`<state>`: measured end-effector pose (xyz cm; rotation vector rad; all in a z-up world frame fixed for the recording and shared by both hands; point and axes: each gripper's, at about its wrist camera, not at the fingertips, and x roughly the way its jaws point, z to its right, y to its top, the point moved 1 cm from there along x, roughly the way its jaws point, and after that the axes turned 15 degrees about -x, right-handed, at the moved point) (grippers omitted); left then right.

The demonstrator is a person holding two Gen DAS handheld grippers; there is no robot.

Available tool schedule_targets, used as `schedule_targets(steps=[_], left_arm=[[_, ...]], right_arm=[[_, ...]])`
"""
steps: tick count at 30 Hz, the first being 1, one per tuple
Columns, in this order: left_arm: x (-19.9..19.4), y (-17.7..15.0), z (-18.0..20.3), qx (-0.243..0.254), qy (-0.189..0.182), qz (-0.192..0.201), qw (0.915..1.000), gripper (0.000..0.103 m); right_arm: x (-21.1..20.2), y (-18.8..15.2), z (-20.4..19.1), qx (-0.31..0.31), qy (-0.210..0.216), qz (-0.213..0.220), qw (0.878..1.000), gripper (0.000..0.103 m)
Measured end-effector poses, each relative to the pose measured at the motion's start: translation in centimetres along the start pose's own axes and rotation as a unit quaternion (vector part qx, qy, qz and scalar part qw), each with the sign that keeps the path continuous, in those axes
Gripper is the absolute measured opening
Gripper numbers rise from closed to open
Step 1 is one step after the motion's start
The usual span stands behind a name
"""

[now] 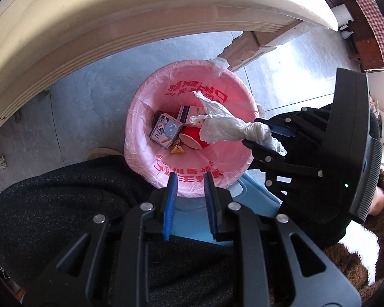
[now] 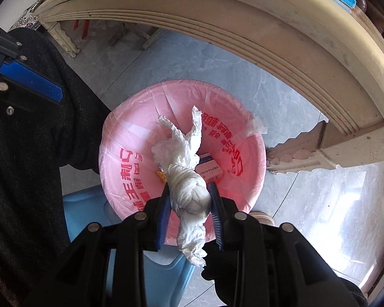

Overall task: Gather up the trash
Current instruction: 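Open both tools to drop the milk carton and tissue into the bin, then move both tools back over the table toward the snack box and blue medicine box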

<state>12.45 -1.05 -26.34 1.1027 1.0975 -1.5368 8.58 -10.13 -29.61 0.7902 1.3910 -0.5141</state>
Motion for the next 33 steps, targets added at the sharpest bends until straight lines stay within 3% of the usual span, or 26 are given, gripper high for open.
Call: schedule_targets(steps=[2, 4, 5, 15, 19, 23, 27, 33], left_arm=[[0.3, 0.1, -0.1, 0.001, -0.002, -0.002, 1.0000, 0.032], [0.3, 0.1, 0.0, 0.003, -0.001, 0.000, 1.0000, 0.038], [0.3, 0.1, 0.0, 0.003, -0.002, 0.001, 1.0000, 0.041], [-0.2, -0.3, 0.2, 0.012, -0.006, 0.006, 0.9999, 0.042], [-1.5, -0.7, 0.7, 0.022, -0.009, 0.014, 0.9996, 0.051], [-3.4, -1.2, 1.4, 0.034, -0.001, 0.030, 0.9990, 0.053], [-5.7, -1.4, 2.0, 0.046, 0.006, 0.044, 0.9979, 0.057], [-11.7, -0.7, 2.2, 0.076, 0.019, 0.070, 0.9944, 0.065]], right_arm=[[-0.2, 0.1, 0.0, -0.004, -0.005, 0.001, 1.000, 0.038], [-0.5, 0.2, 0.1, -0.007, -0.009, 0.004, 1.000, 0.055], [-0.6, 0.2, 0.1, -0.008, -0.012, 0.005, 1.000, 0.057], [-2.1, 0.5, 0.1, -0.009, -0.001, 0.010, 1.000, 0.058], [-4.0, 0.8, -0.1, -0.016, 0.011, 0.020, 1.000, 0.058], [-7.1, 1.3, -0.2, -0.026, 0.020, 0.037, 0.999, 0.058], [-11.1, 1.8, -0.1, -0.046, 0.032, 0.059, 0.997, 0.066], [-18.1, 3.1, 1.3, -0.098, 0.045, 0.091, 0.990, 0.068]])
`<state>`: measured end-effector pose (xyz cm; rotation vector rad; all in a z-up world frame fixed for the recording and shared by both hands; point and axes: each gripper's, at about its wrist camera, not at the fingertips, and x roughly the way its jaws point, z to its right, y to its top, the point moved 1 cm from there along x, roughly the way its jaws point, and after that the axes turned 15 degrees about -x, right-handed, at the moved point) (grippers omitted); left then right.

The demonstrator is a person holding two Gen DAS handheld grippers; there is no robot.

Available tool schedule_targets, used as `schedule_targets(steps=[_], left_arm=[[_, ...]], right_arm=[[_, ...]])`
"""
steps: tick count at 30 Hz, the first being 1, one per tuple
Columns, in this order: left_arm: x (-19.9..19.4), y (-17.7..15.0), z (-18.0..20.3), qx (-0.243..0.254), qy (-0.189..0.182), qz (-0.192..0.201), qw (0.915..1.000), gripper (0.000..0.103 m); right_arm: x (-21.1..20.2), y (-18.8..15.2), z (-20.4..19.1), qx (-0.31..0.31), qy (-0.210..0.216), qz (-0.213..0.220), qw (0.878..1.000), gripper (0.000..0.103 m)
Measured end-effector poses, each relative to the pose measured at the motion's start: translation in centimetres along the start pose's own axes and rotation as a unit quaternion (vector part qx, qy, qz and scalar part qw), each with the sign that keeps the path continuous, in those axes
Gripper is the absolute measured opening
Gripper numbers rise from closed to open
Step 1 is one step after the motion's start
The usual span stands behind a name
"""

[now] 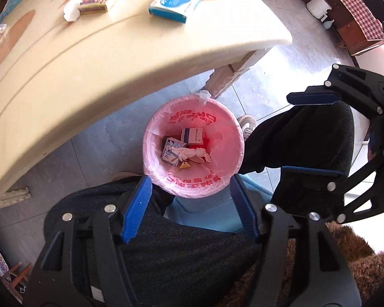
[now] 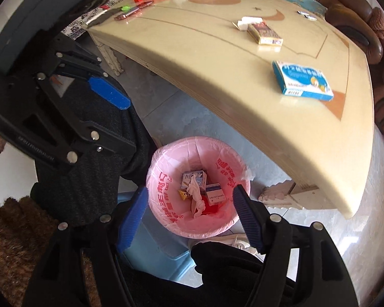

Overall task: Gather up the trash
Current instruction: 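Move both tools back over the table toward the snack box and blue medicine box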

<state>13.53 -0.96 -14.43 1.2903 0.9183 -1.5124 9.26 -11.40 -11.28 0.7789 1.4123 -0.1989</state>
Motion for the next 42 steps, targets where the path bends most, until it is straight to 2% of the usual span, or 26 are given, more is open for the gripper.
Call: schedule_targets(steps=[1, 5, 9, 10, 12, 18, 25, 29, 36, 42], left_arm=[[-1.2, 0.5, -0.3, 0.000, 0.003, 0.006, 1.0000, 0.070], [-6.4, 2.9, -1.5, -0.016, 0.007, 0.031, 0.9994, 0.072], [-10.6, 5.6, -2.8, -0.067, 0.009, 0.050, 0.9964, 0.076], [-11.4, 6.2, -2.9, -0.081, 0.008, 0.056, 0.9951, 0.077], [-12.6, 7.4, -3.0, -0.104, -0.001, 0.060, 0.9928, 0.077], [-14.7, 11.2, -2.2, -0.167, -0.023, 0.065, 0.9835, 0.077], [-13.7, 15.2, -1.4, -0.210, -0.030, 0.055, 0.9756, 0.077], [-11.6, 17.2, -2.4, -0.257, -0.050, 0.036, 0.9645, 0.077], [-7.8, 20.7, -3.6, -0.305, -0.057, 0.018, 0.9503, 0.077], [-5.7, 23.1, -4.5, -0.339, -0.063, 0.021, 0.9384, 0.077]], right_arm=[[-1.1, 0.3, 0.4, -0.006, -0.003, 0.004, 1.000, 0.070], [-5.5, 1.7, 2.4, -0.023, -0.016, 0.039, 0.999, 0.079], [-9.6, 3.2, 4.2, -0.053, -0.054, 0.067, 0.995, 0.082], [-10.4, 3.6, 4.6, -0.062, -0.062, 0.074, 0.993, 0.087], [-12.0, 4.2, 5.5, -0.075, -0.070, 0.086, 0.991, 0.089], [-14.8, 6.3, 8.1, -0.114, -0.083, 0.092, 0.986, 0.091], [-14.8, 7.7, 10.8, -0.153, -0.083, 0.089, 0.981, 0.092], [-14.1, 7.7, 12.8, -0.160, -0.076, 0.085, 0.981, 0.092], [-12.4, 7.8, 16.8, -0.160, -0.070, 0.086, 0.981, 0.092], [-10.4, 8.6, 19.0, -0.176, -0.057, 0.075, 0.980, 0.092]])
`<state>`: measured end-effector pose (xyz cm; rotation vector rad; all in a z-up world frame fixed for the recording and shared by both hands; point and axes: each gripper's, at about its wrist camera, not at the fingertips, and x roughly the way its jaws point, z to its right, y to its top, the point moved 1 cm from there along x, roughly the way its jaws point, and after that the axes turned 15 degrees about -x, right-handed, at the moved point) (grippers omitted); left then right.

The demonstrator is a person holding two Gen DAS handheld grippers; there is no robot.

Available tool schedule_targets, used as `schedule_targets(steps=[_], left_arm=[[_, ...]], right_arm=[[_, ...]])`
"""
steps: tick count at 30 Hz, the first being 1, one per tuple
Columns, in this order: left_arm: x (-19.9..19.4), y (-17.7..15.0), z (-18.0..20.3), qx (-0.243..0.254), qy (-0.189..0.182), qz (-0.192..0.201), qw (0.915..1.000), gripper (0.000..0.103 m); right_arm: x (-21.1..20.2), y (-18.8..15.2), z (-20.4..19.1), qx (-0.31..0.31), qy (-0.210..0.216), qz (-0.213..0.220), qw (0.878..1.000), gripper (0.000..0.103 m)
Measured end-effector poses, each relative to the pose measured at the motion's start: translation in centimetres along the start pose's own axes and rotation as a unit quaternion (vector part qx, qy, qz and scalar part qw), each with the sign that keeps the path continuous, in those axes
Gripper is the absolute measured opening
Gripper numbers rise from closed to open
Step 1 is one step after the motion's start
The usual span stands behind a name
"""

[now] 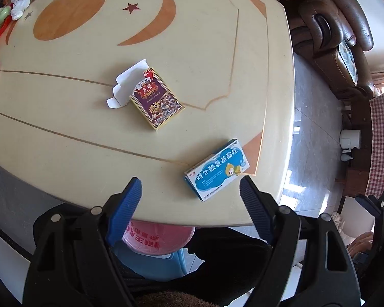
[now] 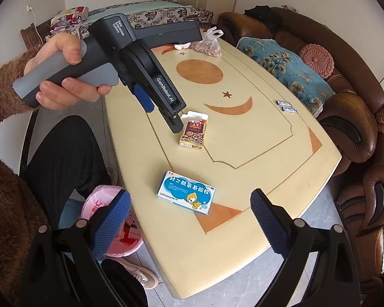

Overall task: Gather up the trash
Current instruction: 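Move both tools back over the table toward the snack box and blue medicine box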

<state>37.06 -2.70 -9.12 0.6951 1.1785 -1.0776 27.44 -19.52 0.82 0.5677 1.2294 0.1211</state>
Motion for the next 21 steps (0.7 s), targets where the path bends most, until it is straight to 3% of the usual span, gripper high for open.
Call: schedule_targets(steps=[11, 21], left_arm=[[5.4, 4.1, -1.5, -0.091, 0.000, -0.016, 0.9958, 0.077], [8.9, 7.6, -2.8, -0.148, -0.001, -0.025, 0.9886, 0.077]], right_arm=[[7.7, -0.7, -0.3, -0.052, 0.075, -0.041, 0.995, 0.092], [13.6, -1.2, -2.2, -0.138, 0.129, -0.088, 0.978, 0.092]])
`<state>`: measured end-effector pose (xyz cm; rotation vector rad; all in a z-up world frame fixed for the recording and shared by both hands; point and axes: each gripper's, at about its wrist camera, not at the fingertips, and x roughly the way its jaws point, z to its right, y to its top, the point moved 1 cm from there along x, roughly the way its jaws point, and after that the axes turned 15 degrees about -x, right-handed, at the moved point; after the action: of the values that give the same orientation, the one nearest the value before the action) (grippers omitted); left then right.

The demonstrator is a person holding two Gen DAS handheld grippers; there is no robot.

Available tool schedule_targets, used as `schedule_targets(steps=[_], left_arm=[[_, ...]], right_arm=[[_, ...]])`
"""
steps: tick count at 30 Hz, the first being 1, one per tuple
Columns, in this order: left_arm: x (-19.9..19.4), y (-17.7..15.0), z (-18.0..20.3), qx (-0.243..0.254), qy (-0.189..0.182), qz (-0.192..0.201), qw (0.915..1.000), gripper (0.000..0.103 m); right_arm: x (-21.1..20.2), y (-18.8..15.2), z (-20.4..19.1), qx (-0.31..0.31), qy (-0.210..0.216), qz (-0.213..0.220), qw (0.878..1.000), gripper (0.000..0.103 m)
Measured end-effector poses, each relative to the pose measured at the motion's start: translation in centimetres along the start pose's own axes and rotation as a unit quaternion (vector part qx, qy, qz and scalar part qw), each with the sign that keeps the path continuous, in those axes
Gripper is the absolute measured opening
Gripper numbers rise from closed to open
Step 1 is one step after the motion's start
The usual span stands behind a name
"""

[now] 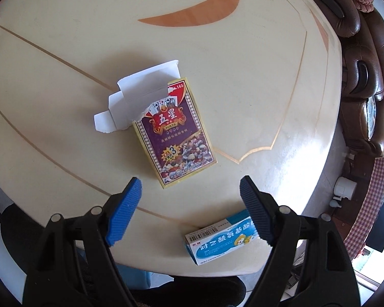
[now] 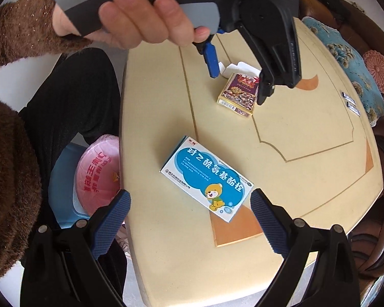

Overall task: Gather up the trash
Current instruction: 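Move both tools back over the table toward the snack box and blue medicine box, then grasp the purple card box with the left tool while the right tool grasps the blue medicine box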

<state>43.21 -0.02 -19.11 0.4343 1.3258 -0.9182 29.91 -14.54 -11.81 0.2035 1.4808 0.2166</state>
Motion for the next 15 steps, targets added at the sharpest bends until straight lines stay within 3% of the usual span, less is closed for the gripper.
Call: schedule_targets(steps=[7, 15], left_arm=[[1.6, 2.0, -0.6, -0.030, 0.008, -0.005, 0.9995, 0.077], [2.6, 2.9, -1.2, -0.040, 0.016, -0.017, 0.9990, 0.077]], right_arm=[[3.5, 1.1, 0.3, -0.056, 0.033, -0.039, 0.997, 0.092], [7.3, 1.2, 1.4, -0.087, 0.040, -0.086, 0.992, 0.092]])
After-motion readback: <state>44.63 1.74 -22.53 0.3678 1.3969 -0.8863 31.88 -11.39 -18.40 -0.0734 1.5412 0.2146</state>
